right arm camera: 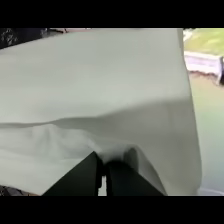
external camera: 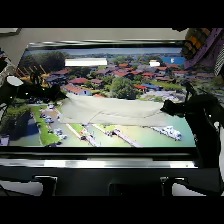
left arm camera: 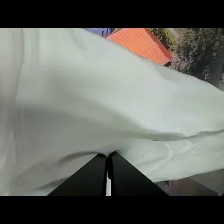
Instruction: Fold the clothes and pants, and hang the long-sleeved shirts on hangers.
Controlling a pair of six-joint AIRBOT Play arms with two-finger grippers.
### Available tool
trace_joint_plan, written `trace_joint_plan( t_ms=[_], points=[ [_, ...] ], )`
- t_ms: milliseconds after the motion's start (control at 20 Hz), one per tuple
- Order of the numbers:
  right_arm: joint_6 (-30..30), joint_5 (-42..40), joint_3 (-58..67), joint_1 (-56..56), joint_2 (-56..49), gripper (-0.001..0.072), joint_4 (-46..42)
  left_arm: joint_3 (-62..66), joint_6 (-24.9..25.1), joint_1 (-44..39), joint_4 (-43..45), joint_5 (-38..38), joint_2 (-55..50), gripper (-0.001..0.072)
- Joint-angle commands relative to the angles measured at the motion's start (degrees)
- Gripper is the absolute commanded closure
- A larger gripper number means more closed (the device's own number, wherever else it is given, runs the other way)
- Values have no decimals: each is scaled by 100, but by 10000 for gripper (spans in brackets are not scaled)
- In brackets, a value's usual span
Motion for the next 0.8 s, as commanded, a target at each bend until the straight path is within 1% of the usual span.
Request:
trace_joint_plan(
  t_ms=[0, 100, 350, 450, 600, 650, 700, 750],
  points=[
    [466, 260, 658, 254, -503, 679, -319, 752, -199, -79, -22, -7, -671, 692],
    [741, 269, 927, 254, -656, 679, -498, 968, -269, -72, -20, -4, -892, 692],
    [1060, 192, 1040, 254, -907, 679, -824, 1054, -337, -63, -17, 7, -1268, 691],
    [1071, 190, 1040, 254, -968, 679, -935, 1051, -413, -31, -11, 44, -1401, 692],
    [1311, 96, 1040, 254, -1123, 677, -1130, 1051, -461, 9, -9, 55, -1567, 692],
    [1322, 44, 1040, 254, -1178, 666, -1130, 1051, -461, 13, 4, 74, -1591, 691],
    [1381, -9, 1040, 254, -1198, 605, -1126, 1051, -459, 15, 4, 109, -1596, 691],
    [1488, -76, 1043, 247, -1185, 525, -1117, 1056, -459, 22, 2, 114, -1587, 685]
  ],
)
